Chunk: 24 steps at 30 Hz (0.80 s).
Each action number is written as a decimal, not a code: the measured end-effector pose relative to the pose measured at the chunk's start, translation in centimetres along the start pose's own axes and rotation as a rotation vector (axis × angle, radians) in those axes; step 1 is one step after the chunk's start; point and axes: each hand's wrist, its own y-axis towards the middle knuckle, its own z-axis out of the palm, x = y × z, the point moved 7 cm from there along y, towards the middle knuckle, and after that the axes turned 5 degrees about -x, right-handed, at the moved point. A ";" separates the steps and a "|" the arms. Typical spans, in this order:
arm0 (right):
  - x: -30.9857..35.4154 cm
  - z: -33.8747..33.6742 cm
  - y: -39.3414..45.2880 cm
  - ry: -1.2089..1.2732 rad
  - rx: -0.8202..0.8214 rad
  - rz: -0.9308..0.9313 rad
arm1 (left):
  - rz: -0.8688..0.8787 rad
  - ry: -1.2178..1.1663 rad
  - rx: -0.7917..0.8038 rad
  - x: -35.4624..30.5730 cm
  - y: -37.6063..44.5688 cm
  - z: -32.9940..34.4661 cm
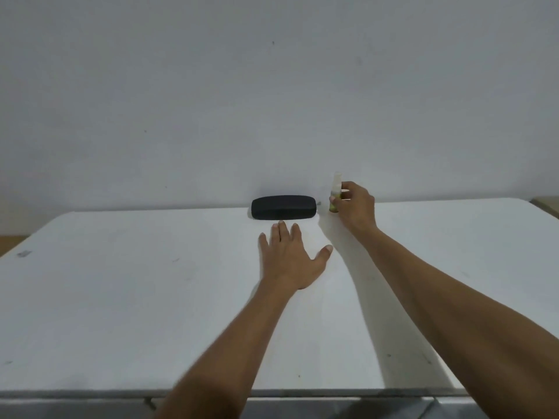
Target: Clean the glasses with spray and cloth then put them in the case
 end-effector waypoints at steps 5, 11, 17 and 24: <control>0.0 1.2 0.5 0.001 0.024 -0.001 | -0.007 -0.004 0.008 0.0 0.0 0.0; -0.9 1.1 0.5 -0.010 0.041 0.058 | -0.009 -0.009 -0.001 0.0 -0.2 -0.3; -0.3 -2.6 -2.4 0.008 0.036 0.070 | -0.003 0.020 0.005 0.0 -0.9 -0.9; -0.1 -11.7 -14.5 0.162 -0.023 0.056 | 0.048 -0.177 0.056 -0.6 -4.6 -3.1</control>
